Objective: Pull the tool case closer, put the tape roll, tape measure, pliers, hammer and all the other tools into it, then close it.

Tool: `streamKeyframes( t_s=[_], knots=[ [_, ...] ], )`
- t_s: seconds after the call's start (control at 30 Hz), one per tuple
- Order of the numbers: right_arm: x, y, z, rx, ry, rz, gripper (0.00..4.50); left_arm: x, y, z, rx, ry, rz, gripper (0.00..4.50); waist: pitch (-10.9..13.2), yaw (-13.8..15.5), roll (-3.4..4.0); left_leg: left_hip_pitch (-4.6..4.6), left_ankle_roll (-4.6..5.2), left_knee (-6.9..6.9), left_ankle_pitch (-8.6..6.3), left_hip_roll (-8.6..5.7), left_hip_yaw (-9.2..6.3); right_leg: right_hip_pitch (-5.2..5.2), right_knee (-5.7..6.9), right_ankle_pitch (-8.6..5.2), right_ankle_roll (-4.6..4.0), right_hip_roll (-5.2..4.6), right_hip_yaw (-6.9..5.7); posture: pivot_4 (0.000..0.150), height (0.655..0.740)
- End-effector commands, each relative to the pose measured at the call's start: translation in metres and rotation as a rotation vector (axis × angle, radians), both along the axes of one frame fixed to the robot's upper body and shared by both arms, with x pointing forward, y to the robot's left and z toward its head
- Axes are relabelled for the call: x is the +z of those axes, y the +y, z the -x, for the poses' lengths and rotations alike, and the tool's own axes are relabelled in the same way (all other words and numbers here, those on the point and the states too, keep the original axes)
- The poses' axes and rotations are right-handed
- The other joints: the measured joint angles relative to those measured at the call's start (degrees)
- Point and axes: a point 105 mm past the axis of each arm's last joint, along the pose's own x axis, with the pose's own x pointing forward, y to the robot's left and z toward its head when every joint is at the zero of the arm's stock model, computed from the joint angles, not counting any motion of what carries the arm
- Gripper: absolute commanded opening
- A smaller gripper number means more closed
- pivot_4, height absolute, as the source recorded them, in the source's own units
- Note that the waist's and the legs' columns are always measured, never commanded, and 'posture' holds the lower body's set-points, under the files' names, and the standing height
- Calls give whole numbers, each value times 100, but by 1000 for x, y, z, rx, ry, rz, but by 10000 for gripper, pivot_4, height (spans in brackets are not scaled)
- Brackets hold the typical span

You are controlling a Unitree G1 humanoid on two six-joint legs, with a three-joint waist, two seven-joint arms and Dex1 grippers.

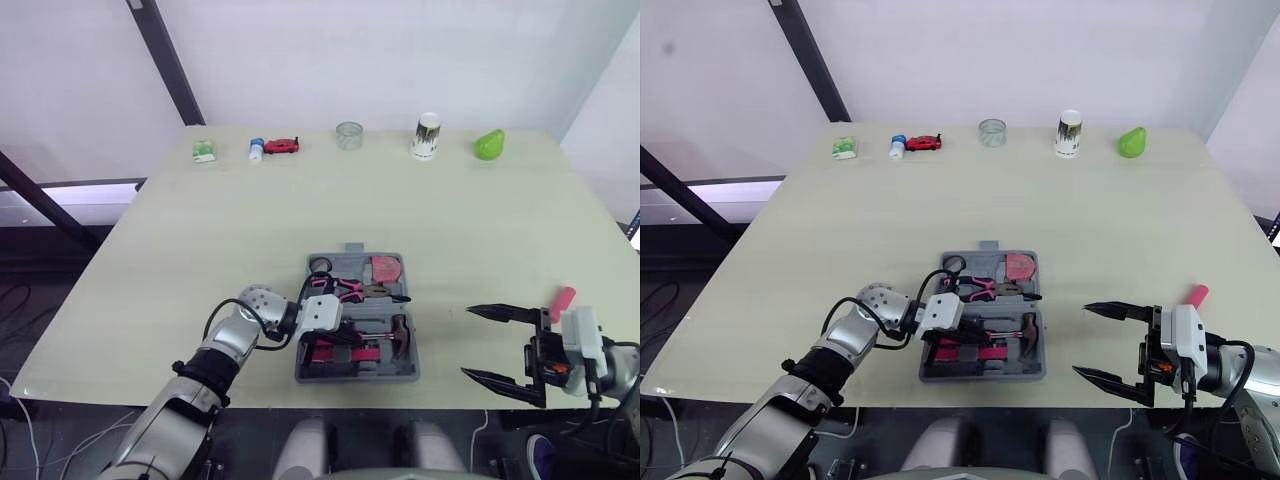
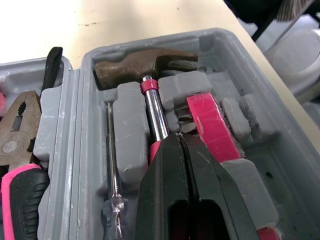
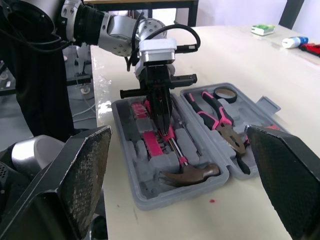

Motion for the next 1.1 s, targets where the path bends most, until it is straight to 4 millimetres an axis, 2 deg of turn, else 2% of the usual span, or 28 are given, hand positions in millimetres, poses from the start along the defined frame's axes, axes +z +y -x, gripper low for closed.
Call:
streamKeyframes(
  t_s=[0.03,0.17,0.23,0.37,0.47,0.53,0.63,0.7,0.8,0.9,0.97,1.07,1.1],
  knots=[
    [5,1,-1,3,-32,-3,45000,-56,37,21,83,179,-252,252,-25,-2,1,6,0,-4,0,1,4,1,0,-1,-1,0,3,1500,7400],
    [5,2,-2,0,-35,-2,45000,-55,34,21,113,216,-224,252,-73,-8,7,15,0,-8,0,7,11,2,1,-4,-7,0,10,1500,7400],
    [4,2,-2,-3,-37,-4,45000,-48,28,16,134,196,-168,252,-86,-12,13,22,0,-14,0,8,16,2,1,-5,-8,1,16,1500,7400],
    [5,0,-6,-38,-37,-31,45000,-24,20,0,199,156,-34,252,-89,-9,20,23,0,-18,0,11,20,1,1,-8,-14,1,20,1500,7400],
    [9,-4,-11,-88,-40,-74,45000,8,16,-9,208,100,121,252,-65,-10,-6,19,0,-18,0,16,18,-2,2,-10,-17,1,18,1500,7400],
    [10,-9,-16,-130,-44,-96,45000,25,20,-17,266,99,185,252,-30,-23,-27,9,0,-18,0,20,17,-11,1,-9,-17,2,17,1500,7400],
    [9,-16,-22,-192,-41,-112,45000,40,26,-24,332,100,252,252,-6,-9,-34,-25,0,-17,0,18,12,-37,-2,0,-2,-2,11,1500,7400],
    [8,-25,-28,-256,-48,-114,45000,54,35,-24,364,86,316,252,-4,6,-34,-73,0,-9,0,16,7,-79,0,3,0,-3,6,1500,7400],
    [7,-38,-32,-333,-61,-114,45000,69,48,-24,429,80,383,252,2,3,-30,-82,3,-5,-2,14,7,-84,-2,3,0,-10,4,1500,7400],
    [2,-70,-33,-502,-45,-158,45000,87,81,-26,605,58,472,252,12,-3,-31,-84,5,-10,-3,16,4,-87,-4,2,-1,-12,2,1500,7400],
    [-2,-81,-29,-566,-38,-160,45000,92,95,-25,687,57,509,252,25,-4,-18,-86,4,-14,-4,17,5,-92,-4,2,-2,-16,5,1500,7400],
    [-12,-102,-17,-696,-13,-167,45000,84,130,-12,842,23,488,252,28,-18,-14,-84,5,-20,-4,17,7,-91,-4,2,-2,-23,12,1500,7400],
    [-16,-110,-12,-737,0,-167,45000,82,142,-5,885,14,482,2639,28,-19,-14,-77,4,-32,-4,18,13,-91,-5,1,-3,-31,22,1500,7400]
  ],
)
